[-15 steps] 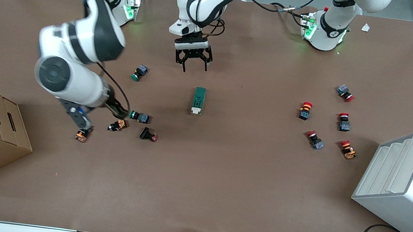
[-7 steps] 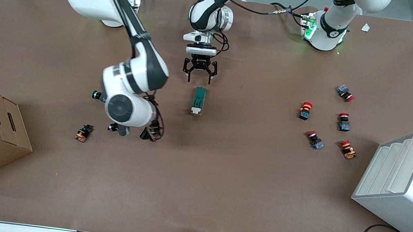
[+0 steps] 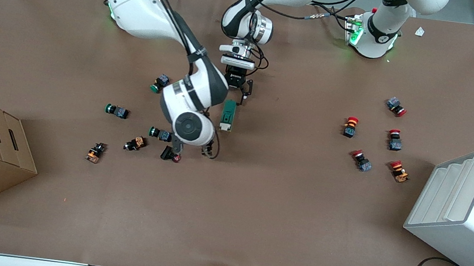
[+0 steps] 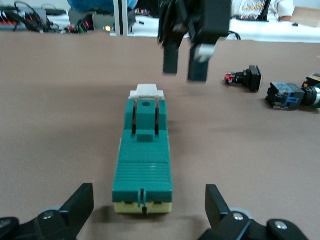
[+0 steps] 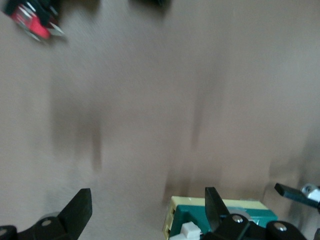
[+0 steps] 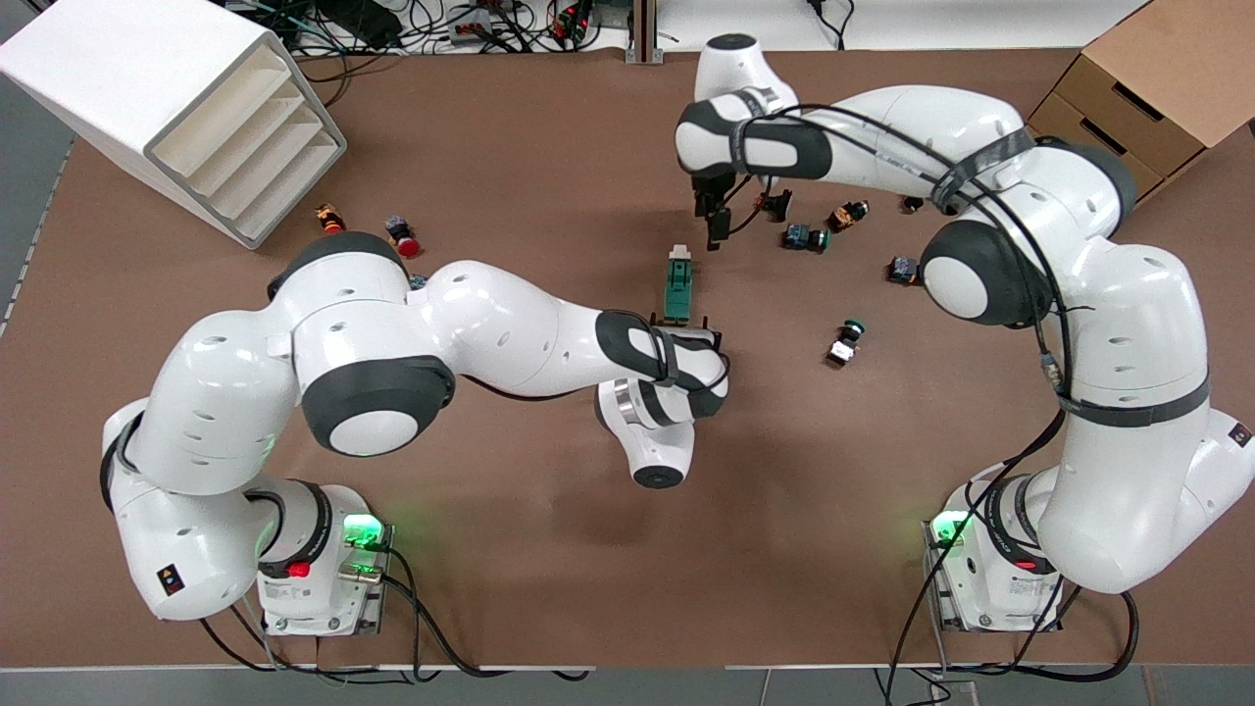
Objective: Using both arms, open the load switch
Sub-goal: 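Push the white lever down flat with the right gripper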
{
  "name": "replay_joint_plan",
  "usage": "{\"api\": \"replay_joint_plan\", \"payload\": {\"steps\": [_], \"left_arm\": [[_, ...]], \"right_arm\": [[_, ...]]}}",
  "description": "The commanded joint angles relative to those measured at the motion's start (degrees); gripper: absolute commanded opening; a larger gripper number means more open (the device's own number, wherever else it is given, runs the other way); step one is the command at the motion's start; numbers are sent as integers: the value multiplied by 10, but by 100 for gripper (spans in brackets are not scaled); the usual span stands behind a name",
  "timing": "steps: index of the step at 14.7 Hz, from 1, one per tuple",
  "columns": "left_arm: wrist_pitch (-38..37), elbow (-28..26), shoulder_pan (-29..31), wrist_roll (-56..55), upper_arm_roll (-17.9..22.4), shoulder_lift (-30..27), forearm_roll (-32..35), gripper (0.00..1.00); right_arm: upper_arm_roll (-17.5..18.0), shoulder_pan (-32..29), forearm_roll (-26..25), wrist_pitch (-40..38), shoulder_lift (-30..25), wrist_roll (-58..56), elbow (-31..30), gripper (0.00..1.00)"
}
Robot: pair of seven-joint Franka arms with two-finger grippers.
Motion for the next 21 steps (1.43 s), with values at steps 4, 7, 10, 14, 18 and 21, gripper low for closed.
{"api": "replay_joint_plan", "payload": {"steps": [4, 7, 10, 14, 18, 21], "left_arm": [[-50, 15, -15, -4, 0, 28, 16, 100], [-53, 15, -20, 4, 0, 37, 15, 100], [-53, 15, -26, 8, 0, 42, 14, 100], [-53, 17, -28, 21, 0, 53, 14, 100], [-53, 19, -28, 20, 0, 56, 15, 100], [-53, 19, -29, 19, 0, 61, 15, 100]], "right_arm": [[3, 27, 14, -35, 11, 25, 12, 100], [27, 18, 14, -90, 7, 25, 13, 100], [34, 12, 53, -140, 4, 25, 38, 100], [34, 9, 70, -178, 1, 25, 72, 100], [34, 12, 67, -235, 1, 21, 85, 100], [34, 15, 65, -265, 1, 15, 85, 100]]}}
